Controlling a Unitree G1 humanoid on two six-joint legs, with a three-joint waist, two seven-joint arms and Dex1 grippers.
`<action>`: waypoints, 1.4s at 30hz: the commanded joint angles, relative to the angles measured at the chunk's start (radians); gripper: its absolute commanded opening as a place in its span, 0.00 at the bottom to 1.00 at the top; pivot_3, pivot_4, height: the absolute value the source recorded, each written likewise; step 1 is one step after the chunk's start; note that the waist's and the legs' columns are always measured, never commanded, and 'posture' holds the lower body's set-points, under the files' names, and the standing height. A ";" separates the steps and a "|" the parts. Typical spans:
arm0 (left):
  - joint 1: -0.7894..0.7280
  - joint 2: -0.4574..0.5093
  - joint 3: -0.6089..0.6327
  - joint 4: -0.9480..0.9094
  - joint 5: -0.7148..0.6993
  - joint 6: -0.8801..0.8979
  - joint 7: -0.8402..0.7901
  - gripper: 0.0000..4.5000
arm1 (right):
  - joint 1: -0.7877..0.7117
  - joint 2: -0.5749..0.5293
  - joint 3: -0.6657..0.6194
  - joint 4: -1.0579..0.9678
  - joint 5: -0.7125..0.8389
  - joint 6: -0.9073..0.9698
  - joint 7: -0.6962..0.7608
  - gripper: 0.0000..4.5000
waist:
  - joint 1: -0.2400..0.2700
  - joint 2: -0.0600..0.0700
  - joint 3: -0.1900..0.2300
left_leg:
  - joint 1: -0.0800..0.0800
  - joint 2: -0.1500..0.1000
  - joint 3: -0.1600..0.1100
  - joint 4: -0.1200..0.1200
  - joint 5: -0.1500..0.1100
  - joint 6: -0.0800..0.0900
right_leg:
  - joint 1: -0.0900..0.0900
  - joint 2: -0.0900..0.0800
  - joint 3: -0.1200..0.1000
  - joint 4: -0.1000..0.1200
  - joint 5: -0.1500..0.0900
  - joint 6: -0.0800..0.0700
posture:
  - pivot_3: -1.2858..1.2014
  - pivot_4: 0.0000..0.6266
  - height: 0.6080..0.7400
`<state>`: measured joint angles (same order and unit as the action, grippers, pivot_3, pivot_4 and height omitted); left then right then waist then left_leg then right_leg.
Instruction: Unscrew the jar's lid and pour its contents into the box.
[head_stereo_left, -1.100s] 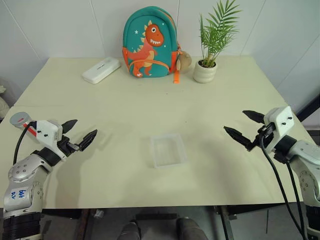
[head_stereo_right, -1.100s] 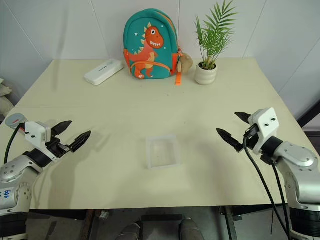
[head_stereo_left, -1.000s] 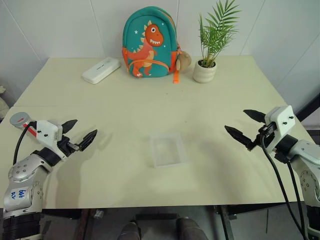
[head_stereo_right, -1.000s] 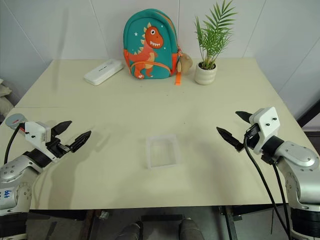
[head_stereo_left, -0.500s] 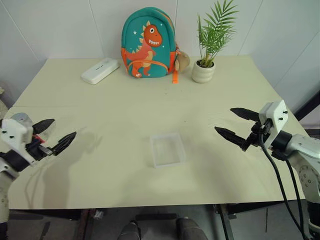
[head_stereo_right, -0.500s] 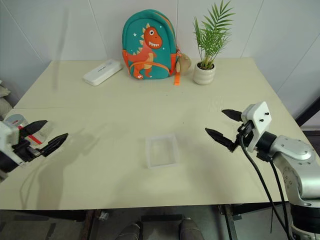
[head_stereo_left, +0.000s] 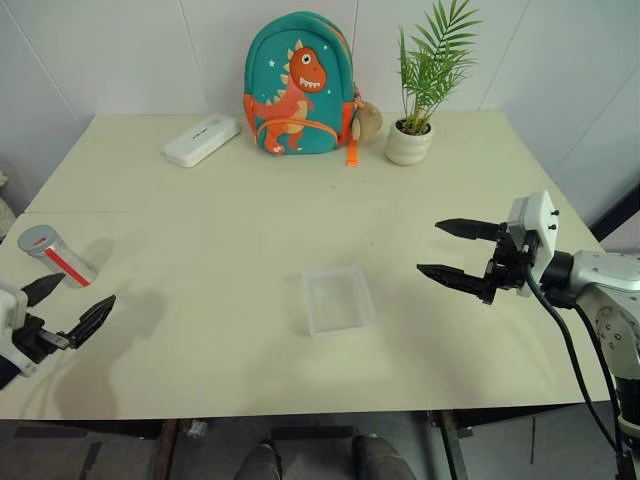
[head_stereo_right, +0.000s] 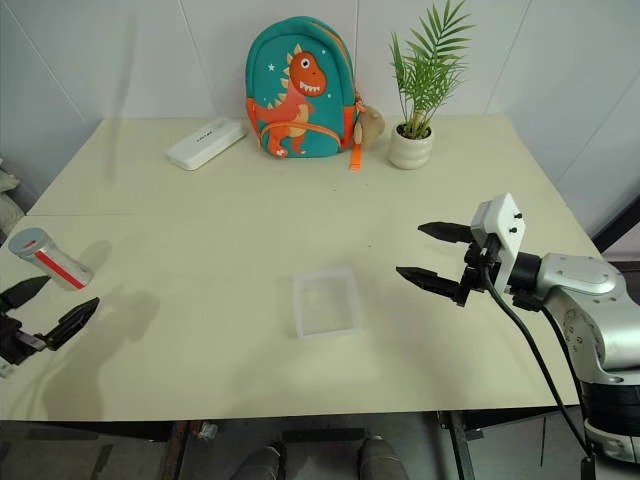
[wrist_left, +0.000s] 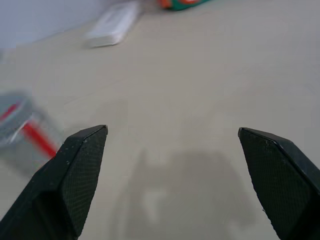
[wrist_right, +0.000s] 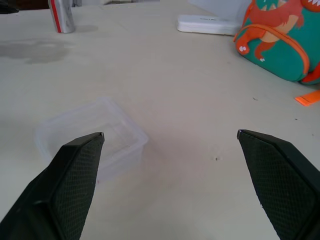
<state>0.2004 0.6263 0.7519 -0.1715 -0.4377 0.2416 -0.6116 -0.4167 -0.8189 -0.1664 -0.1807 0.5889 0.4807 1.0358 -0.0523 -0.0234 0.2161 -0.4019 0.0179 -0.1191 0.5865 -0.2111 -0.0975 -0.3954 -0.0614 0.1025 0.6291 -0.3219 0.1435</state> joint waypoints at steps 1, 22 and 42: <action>0.019 -0.142 -0.025 -0.169 0.068 0.024 0.232 0.99 | -0.033 -0.003 0.014 0.044 0.003 -0.041 0.082 1.00 | 0.002 0.000 0.000 | 0.000 0.000 0.000 0.001 -0.001 0.000 | 0.000 0.000 0.000 -0.001 0.000 0.001 | 0.52 0.24 1.00; -0.331 -0.287 -0.129 0.030 0.420 -0.043 0.839 0.99 | -0.283 0.094 0.115 0.237 -0.021 -0.114 0.270 1.00 | 0.024 -0.002 -0.001 | -0.001 -0.001 0.002 0.008 -0.001 0.002 | 0.003 0.001 0.002 -0.003 0.008 0.004 | 0.52 0.24 1.00; -0.567 -0.254 -0.210 0.389 0.449 -0.178 0.967 0.99 | -0.290 0.113 0.104 0.240 -0.059 -0.127 0.233 1.00 | 0.024 -0.002 -0.001 | -0.002 -0.001 0.002 0.008 -0.002 0.002 | 0.001 0.001 0.002 -0.002 0.009 0.006 | 0.52 0.24 1.00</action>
<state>-0.3508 0.3441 0.5310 0.2127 0.0043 0.0936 0.3386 -0.7001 -0.6930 -0.0398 0.0802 0.5278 0.3715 1.2710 -0.0281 -0.0251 0.2152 -0.4037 0.0166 -0.1176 0.5947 -0.2131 -0.0956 -0.3940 -0.0606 0.1045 0.6277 -0.3131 0.1493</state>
